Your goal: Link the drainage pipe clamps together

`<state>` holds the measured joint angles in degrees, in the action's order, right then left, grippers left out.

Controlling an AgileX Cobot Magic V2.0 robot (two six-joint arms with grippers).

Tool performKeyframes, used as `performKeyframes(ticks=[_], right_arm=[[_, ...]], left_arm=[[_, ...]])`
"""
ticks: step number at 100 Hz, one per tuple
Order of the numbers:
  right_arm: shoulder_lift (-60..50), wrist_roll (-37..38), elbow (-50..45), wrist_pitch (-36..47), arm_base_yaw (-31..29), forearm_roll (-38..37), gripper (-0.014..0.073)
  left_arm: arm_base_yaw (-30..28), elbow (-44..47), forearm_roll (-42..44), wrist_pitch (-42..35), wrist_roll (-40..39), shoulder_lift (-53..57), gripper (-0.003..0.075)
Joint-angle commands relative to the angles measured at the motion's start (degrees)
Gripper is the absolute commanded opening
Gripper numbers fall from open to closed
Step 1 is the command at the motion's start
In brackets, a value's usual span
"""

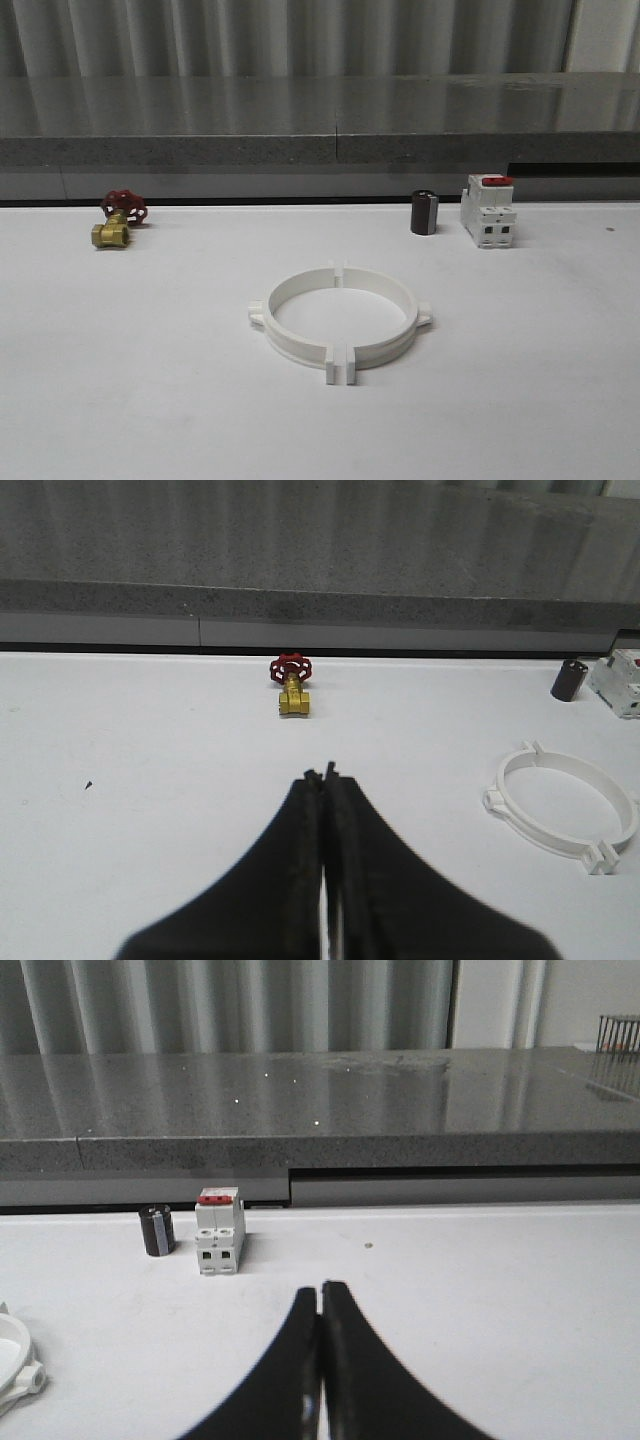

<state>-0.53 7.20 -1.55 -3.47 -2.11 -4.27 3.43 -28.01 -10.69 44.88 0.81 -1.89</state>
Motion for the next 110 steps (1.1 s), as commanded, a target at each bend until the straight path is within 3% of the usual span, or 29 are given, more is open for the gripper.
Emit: performKeyframes(ticks=[1,101,110], right_arm=[[-1.34,-0.11,0.76,3.91,-0.16,0.52,-0.0067],[-1.24,-0.05,0.86,4.08,-0.16,0.52,-0.0067],[-1.24,-0.05,0.86,4.08,-0.16,0.52,-0.0067]], left_arm=[[-0.02,-1.31,-0.65,-4.24,-0.34,-0.85,-0.0020],[-0.02,-0.79,-0.46,-4.35,-0.34,-0.85,-0.0020],[-0.02,1.56,3.12,-8.51,-0.34,-0.85,-0.0020]])
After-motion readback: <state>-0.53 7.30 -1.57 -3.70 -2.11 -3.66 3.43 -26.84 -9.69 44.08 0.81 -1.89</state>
